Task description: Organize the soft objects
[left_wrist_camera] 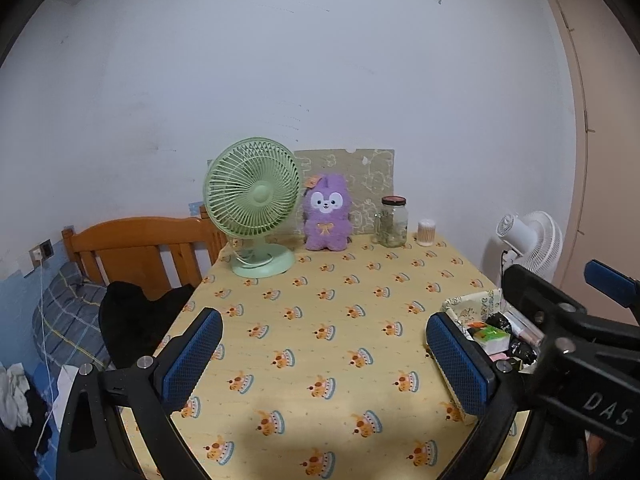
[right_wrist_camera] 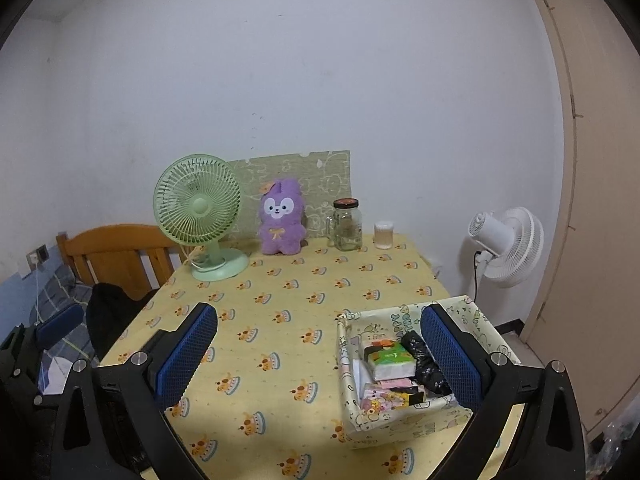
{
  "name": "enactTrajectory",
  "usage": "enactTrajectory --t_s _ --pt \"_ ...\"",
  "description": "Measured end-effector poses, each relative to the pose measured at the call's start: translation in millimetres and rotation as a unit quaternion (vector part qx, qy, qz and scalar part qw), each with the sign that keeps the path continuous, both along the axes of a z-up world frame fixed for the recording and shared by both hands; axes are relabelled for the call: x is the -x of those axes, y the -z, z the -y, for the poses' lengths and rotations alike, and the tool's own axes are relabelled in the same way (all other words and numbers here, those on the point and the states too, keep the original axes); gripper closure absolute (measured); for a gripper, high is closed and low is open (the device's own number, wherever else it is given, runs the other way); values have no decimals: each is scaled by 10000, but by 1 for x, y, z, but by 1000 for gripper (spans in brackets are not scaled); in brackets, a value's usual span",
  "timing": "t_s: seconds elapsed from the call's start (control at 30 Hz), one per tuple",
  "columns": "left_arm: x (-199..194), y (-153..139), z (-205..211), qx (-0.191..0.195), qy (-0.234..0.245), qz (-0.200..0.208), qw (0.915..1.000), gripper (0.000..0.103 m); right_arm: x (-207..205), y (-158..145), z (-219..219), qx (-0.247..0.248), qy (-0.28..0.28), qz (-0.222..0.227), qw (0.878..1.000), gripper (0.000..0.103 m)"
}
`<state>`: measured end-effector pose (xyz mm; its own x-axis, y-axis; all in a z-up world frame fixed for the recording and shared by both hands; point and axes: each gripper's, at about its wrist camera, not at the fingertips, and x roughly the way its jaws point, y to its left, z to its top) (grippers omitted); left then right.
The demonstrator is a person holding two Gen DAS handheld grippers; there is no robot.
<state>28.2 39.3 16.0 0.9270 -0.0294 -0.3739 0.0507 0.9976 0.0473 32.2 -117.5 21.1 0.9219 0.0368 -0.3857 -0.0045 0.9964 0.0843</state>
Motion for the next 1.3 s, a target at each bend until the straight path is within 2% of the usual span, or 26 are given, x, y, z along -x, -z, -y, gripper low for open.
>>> enactTrajectory --t_s 0.2,0.4,1.3 --pt "4 -2 -4 68 -17 69 10000 0 5 -3 3 46 28 69 10000 0" --pt "9 -3 -5 318 75 5 9995 0 8 -5 9 -56 70 108 9999 0" --pt "17 -3 -1 205 -17 52 9998 0 13 -4 13 -36 56 95 9999 0"
